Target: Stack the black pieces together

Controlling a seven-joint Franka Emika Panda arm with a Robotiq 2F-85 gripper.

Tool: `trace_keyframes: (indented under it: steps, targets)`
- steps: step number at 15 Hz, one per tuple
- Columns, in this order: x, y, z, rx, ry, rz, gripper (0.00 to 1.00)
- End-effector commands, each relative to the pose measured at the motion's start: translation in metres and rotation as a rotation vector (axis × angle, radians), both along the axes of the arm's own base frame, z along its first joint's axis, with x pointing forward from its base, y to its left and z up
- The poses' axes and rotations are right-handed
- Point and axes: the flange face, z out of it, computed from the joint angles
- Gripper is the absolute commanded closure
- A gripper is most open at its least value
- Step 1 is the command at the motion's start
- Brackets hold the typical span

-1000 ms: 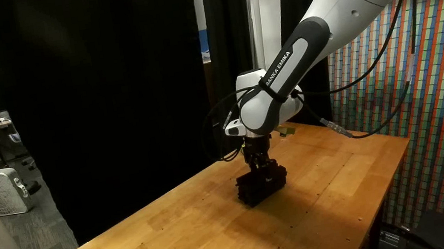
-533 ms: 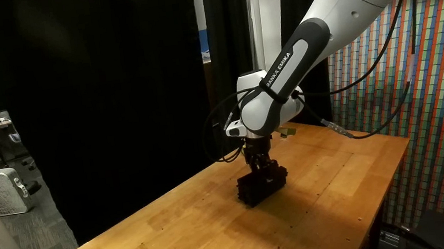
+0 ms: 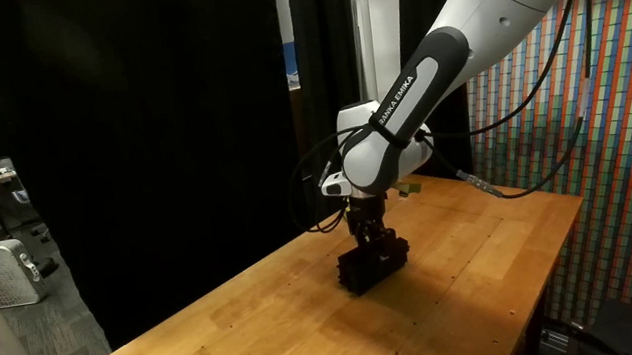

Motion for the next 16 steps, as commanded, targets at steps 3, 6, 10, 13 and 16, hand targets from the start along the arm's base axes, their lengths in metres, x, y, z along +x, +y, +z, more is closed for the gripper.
trace_keyframes:
  steps: [3, 6, 10, 13, 16]
  targets:
    - [0.0034, 0.0032, 0.0039, 0.007, -0.020, 0.028, 0.55]
    - [0.0035, 0.0042, 0.0033, 0.008, -0.018, 0.031, 0.55]
    - [0.0036, 0.0034, 0.0032, 0.007, -0.017, 0.030, 0.55]
    - [0.0033, 0.0029, 0.0029, 0.002, -0.011, 0.028, 0.06]
    - [0.0032, 0.0035, 0.0025, 0.002, -0.010, 0.027, 0.00]
